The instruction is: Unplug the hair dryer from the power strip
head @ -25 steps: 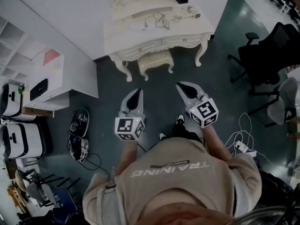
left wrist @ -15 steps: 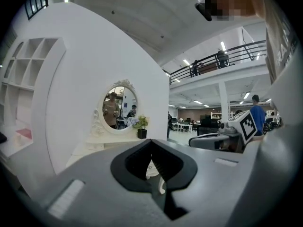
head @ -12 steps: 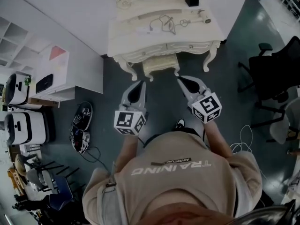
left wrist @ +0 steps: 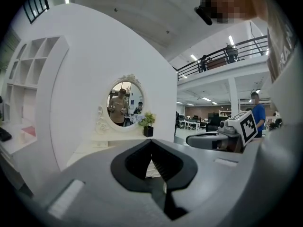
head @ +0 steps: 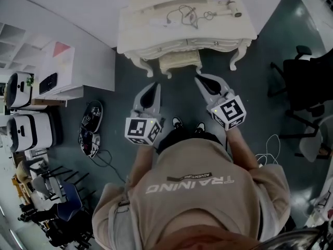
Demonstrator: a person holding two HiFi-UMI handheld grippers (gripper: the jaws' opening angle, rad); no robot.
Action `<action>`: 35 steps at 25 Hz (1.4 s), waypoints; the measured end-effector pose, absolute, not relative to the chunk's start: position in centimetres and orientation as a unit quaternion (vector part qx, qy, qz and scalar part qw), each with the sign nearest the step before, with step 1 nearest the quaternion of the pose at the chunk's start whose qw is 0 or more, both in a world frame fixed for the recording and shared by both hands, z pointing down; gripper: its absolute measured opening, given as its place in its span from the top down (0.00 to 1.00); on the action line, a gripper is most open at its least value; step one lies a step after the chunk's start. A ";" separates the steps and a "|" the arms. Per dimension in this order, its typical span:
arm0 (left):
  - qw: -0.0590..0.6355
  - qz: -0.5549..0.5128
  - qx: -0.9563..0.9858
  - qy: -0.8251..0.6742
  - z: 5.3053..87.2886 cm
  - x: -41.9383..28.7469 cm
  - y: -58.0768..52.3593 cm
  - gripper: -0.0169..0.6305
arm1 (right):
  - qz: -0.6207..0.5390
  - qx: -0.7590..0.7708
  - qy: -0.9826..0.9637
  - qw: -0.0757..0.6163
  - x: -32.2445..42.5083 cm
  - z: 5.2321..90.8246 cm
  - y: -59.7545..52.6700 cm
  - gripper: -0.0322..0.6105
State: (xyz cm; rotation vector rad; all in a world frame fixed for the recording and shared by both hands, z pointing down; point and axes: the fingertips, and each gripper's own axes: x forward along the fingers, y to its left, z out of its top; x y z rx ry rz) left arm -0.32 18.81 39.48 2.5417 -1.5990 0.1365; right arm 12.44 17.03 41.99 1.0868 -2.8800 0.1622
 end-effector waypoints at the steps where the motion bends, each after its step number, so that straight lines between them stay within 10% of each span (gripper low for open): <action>1: 0.068 0.046 0.844 -0.529 39.7 -0.5 18.4 0.97 | 0.059 0.358 -0.931 0.027 12.4 42.3 16.6 0.94; 35: 0.099 0.050 0.875 -0.472 45.0 -13.2 -3.5 0.97 | 0.082 0.456 -0.882 0.083 4.5 46.0 -2.2 0.95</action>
